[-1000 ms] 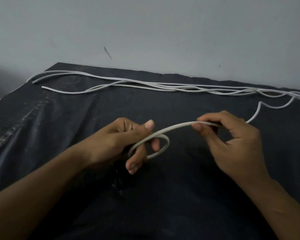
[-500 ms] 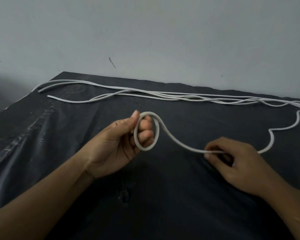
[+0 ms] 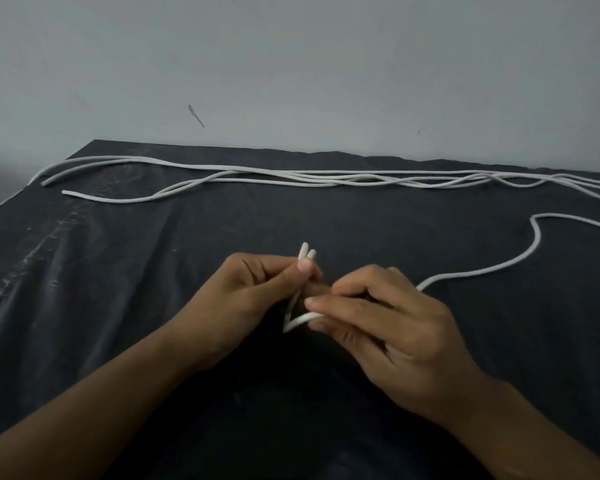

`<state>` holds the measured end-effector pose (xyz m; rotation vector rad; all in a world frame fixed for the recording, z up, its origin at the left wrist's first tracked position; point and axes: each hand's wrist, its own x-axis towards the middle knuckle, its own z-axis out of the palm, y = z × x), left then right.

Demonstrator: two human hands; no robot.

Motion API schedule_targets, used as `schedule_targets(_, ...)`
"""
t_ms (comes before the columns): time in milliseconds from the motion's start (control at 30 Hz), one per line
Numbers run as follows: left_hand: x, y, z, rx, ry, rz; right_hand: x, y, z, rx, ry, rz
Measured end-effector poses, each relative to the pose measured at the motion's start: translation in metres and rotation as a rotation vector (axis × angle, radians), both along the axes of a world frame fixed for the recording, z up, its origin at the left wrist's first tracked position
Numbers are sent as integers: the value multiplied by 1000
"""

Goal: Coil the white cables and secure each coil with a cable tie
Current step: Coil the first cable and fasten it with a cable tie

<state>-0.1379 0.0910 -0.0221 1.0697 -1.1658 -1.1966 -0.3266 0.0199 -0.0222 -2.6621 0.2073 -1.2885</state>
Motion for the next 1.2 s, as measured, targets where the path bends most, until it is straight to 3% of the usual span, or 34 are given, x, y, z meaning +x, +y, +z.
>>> schedule_targets(67, -4, 1, -1, -26, -162, -24, -1, -2, 2, 28, -68, -56)
schedule_targets(167, -9, 3, 1, -4, -145, -130, -5, -6, 4, 122, -150, -150)
schedule_targets(633, -2, 2, 6, 21, 579, -405, -24, -53, 7, 469, -138, -325)
schedule_targets(800, 7, 1, 13, -57, 780, -289, -52, -88, -1, 479, 179, -488)
schedule_targets(1067, 17, -2, 10, -44, 541, 55, -43, -63, -3, 351, 363, -289)
schedule_targets(1200, 18, -3, 8, -36, 434, 177, -28, -31, 2, 394, 407, -106)
